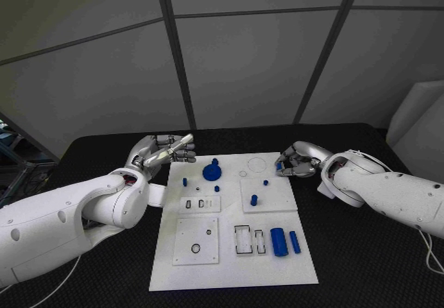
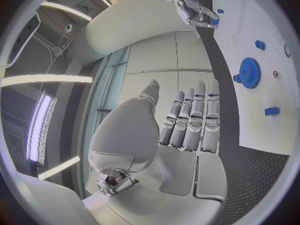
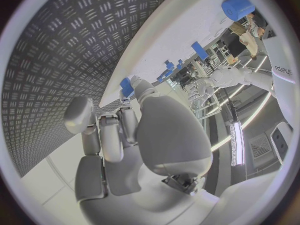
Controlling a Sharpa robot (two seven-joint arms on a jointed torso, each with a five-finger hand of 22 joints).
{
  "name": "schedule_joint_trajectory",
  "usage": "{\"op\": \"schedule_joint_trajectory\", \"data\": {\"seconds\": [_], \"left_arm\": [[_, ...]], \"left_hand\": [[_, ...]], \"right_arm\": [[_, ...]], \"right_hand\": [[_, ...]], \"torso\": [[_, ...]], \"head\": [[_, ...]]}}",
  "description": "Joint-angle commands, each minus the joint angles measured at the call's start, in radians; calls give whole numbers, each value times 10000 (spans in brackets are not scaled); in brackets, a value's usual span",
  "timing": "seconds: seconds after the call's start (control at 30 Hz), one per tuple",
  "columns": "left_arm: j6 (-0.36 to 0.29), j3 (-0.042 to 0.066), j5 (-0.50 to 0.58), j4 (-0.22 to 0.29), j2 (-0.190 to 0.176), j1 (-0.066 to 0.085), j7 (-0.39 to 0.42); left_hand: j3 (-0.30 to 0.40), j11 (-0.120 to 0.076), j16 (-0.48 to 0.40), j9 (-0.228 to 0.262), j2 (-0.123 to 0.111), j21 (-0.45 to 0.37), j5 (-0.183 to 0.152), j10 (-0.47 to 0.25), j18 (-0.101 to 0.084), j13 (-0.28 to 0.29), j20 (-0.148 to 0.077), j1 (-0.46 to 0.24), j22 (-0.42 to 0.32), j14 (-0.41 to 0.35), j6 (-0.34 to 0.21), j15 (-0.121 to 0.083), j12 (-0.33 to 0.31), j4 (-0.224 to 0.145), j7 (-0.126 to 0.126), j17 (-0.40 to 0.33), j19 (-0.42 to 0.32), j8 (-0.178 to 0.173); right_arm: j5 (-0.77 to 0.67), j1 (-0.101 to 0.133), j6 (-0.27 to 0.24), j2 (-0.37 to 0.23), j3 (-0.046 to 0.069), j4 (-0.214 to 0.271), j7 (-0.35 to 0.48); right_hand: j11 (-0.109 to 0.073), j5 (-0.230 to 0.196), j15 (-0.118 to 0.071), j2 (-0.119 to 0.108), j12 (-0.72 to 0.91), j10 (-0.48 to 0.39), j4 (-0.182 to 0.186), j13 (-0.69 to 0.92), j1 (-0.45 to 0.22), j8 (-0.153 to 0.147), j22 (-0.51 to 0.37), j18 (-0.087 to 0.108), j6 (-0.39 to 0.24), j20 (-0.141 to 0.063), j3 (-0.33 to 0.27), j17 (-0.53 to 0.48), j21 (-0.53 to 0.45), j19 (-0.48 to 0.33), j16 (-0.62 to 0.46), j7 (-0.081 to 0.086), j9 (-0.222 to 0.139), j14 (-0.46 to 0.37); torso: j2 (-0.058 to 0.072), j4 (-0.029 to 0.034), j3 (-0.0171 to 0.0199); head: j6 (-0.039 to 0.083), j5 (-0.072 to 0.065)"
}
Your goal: Assemble the parts on the task board
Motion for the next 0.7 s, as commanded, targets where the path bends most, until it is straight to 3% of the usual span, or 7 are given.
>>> {"op": "schedule_joint_trajectory", "data": {"seconds": [0.03,0.13,0.3,0.5,0.7], "left_arm": [[58,5,-73,6,0,9,13],[58,5,-73,9,-1,9,13],[58,5,-73,11,-16,2,13],[50,5,-73,13,-35,-1,12],[43,5,-73,-8,-45,-1,12]], "left_hand": [[-49,14,-37,-4,83,41,-8,-7,22,2,19,54,14,50,-32,49,-39,-20,34,15,-60,-54],[-49,14,-37,-4,83,41,-8,-7,22,2,19,54,14,50,-32,49,-39,-20,34,15,-60,-54],[-49,14,-37,-4,83,41,-8,-7,22,2,19,54,14,50,-32,49,-39,-20,34,15,-60,-54],[-49,14,-37,-4,83,41,-8,-7,22,2,19,54,14,50,-32,49,-39,-20,34,15,-60,-54],[-49,14,-37,-4,83,41,-8,-7,22,2,19,54,14,50,-32,49,-39,-20,34,15,-60,-54]], "right_arm": [[-177,14,-141,17,4,-2,-67],[-236,13,-339,1,4,45,-102],[-407,11,-782,-162,9,344,-199],[-466,16,-1134,-449,36,961,-332],[-493,26,-1286,-570,273,1913,-578]], "right_hand": [[-83,-110,-86,213,108,71,-14,534,51,98,120,-43,218,-32,152,2431,121,155,87,-42,36,993],[-145,-553,-141,369,126,92,-82,558,161,167,182,-53,368,-83,337,2480,158,194,108,-109,51,1005],[-198,-616,-186,471,132,109,-174,572,256,229,258,-68,499,-125,521,2538,202,240,133,-171,69,1019],[-212,-613,-203,518,133,117,-228,578,298,237,327,-82,521,-146,623,2603,239,280,161,-183,70,1034],[-212,-615,-205,526,140,124,-232,586,296,234,347,-86,519,-149,637,2622,250,293,169,-182,69,1039]], "torso": [[-5,-2,0],[-5,-5,1],[-9,-6,14],[-34,-9,-13],[-84,-1,-17]], "head": [[-12,4],[-13,3],[-40,24],[-4,30],[-24,70]]}}
